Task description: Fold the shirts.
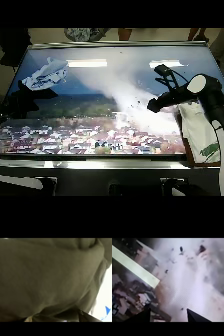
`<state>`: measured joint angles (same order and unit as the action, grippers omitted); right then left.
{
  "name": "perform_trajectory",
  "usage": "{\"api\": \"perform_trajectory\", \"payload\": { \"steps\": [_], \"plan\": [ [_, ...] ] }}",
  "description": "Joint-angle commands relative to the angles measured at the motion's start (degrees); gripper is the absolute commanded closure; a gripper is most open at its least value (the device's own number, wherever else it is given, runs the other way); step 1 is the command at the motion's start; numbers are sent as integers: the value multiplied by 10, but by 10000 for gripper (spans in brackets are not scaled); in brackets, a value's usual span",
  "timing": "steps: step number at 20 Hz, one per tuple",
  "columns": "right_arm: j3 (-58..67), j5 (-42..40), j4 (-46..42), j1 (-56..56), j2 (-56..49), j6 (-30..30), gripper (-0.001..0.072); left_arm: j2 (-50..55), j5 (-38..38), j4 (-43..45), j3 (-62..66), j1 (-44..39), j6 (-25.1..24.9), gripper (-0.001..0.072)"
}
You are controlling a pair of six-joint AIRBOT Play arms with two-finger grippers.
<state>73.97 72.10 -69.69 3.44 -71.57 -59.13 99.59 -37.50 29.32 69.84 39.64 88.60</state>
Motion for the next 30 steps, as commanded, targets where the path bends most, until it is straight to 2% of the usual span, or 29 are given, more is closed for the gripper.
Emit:
{"api": "perform_trajectory", "payload": {
  "steps": [1,2,3,4,7,10,13,16,19,23,26,30],
  "plan": [
    [0,28,29,0,0,-1,164,25,16,-30,-1,-1,-34,205],
    [0,37,31,0,0,-1,164,26,16,-30,-1,-1,-33,433],
    [0,45,32,0,0,-1,164,25,16,-30,-1,0,-34,603],
    [0,48,31,0,0,-1,163,24,13,-30,-1,0,-35,679],
    [0,47,28,0,0,0,163,5,-11,-30,7,0,-49,682],
    [0,44,6,0,0,0,162,-76,-10,-30,9,-5,-110,685],
    [7,45,-37,0,1,0,162,-218,-15,-29,7,-27,-165,685],
    [18,45,-50,0,13,0,162,-381,-15,-29,7,-82,-180,685],
    [20,45,-54,0,53,0,162,-520,-16,-26,7,-180,-181,685],
    [20,47,-92,0,132,0,162,-595,-23,-12,-5,-363,-166,685],
    [20,63,-133,0,196,0,162,-576,-26,14,-40,-512,-166,685],
    [20,91,-195,0,267,-21,161,-470,-21,42,-109,-692,-167,684]
  ]
}}
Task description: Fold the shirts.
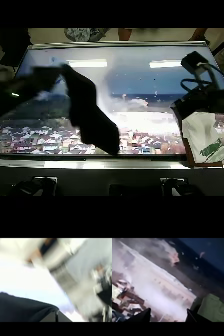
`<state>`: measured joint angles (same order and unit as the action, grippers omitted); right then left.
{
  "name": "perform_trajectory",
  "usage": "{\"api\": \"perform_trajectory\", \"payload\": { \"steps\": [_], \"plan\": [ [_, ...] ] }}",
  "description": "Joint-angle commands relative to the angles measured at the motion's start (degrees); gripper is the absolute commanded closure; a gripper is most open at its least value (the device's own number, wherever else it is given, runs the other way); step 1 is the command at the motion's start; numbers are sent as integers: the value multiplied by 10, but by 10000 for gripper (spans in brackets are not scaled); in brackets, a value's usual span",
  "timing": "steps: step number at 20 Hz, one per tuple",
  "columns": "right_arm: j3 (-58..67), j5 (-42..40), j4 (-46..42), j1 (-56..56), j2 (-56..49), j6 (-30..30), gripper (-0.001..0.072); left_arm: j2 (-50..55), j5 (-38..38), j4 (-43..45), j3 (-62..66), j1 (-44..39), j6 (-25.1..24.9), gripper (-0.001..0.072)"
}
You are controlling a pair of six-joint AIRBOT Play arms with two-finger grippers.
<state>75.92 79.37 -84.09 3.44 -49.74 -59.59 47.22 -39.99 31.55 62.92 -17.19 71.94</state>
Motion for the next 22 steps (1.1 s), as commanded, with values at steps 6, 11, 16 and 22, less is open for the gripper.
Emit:
{"api": "perform_trajectory", "payload": {
  "steps": [6,11,16,22],
  "plan": [
    [0,38,-65,0,58,-17,159,213,14,30,-35,-191,16,-13],
    [-24,102,1,0,-27,-3,73,200,-90,66,21,10,36,-1],
    [-111,75,132,0,-145,55,29,196,-348,231,-60,102,92,4],
    [-215,56,216,0,-210,110,22,186,-216,117,-259,-14,89,40]
  ]
}}
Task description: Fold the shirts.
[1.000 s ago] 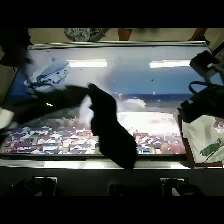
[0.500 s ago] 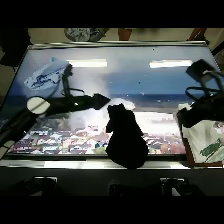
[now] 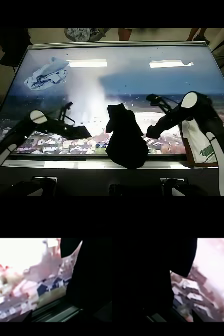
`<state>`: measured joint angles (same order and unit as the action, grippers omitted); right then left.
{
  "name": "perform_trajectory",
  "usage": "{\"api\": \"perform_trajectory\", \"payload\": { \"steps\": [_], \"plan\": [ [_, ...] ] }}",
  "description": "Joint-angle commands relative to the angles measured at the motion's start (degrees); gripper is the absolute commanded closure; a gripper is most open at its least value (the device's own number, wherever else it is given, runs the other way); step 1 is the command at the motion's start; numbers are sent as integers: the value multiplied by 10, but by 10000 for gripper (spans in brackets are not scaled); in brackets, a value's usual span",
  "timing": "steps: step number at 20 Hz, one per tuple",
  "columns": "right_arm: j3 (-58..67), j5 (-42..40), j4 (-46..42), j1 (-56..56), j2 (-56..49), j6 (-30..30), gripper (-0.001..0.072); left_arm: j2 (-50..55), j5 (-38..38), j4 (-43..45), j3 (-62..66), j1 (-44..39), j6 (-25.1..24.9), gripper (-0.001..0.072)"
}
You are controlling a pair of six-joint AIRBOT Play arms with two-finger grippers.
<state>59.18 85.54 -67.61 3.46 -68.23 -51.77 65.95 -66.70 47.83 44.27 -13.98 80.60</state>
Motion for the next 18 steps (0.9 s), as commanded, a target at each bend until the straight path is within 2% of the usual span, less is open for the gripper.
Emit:
{"api": "perform_trajectory", "payload": {
  "steps": [1,5,7,11,12,13,15,16,17,18],
  "plan": [
    [-64,-6,50,0,-25,32,19,1,84,-67,-85,-74,3,59],
    [-114,-11,51,0,-25,47,16,57,153,-150,-87,-165,4,59],
    [-128,-21,52,0,-25,47,16,90,172,-188,-82,-203,-14,59],
    [-137,-37,56,0,-25,47,18,137,190,-211,-59,-260,-22,66],
    [-137,-41,59,0,-25,47,18,139,206,-211,-54,-269,-21,136],
    [-139,-48,62,0,-25,46,18,139,227,-211,-53,-276,-14,269],
    [-146,-73,82,0,-25,46,26,139,256,-211,-52,-276,14,443],
    [-156,-89,97,0,-26,46,30,139,261,-211,-52,-273,14,559],
    [-169,-110,108,1,-26,44,69,139,261,-210,-52,-270,8,680],
    [-184,-132,115,1,-26,41,247,139,259,-210,-52,-268,-2,681]
  ]
}}
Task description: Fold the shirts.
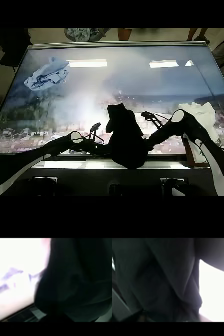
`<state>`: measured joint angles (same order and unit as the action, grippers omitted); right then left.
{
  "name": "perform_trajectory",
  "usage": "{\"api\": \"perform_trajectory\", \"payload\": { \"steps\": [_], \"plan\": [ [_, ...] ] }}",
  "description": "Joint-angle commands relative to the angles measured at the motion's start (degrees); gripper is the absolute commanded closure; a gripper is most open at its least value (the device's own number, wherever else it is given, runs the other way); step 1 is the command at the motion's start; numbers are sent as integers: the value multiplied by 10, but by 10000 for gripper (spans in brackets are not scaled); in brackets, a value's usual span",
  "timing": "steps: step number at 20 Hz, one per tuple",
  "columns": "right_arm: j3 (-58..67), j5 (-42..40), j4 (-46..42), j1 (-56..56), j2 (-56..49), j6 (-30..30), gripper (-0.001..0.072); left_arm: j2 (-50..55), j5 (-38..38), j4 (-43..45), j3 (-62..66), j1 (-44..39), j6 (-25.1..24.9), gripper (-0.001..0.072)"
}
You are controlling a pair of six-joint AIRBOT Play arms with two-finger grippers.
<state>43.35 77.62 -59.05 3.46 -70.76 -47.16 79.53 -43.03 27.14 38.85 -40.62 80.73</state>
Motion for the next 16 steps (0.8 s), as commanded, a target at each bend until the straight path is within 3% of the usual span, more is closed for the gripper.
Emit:
{"api": "perform_trajectory", "payload": {
  "steps": [1,2,6,9,13,16],
  "plan": [
    [-36,-68,30,1,0,-14,541,2,18,-1,2,1,-13,682],
    [-38,-71,26,1,0,-19,666,-2,17,8,2,2,-15,683],
    [30,-41,20,-1,34,48,666,-82,16,141,43,28,-12,685],
    [193,-37,20,0,105,73,665,-197,15,200,147,88,-12,685],
    [483,-147,29,0,202,73,665,-313,44,203,384,176,-12,684],
    [613,-210,76,0,251,62,665,-340,52,202,549,189,-12,684]
  ]
}}
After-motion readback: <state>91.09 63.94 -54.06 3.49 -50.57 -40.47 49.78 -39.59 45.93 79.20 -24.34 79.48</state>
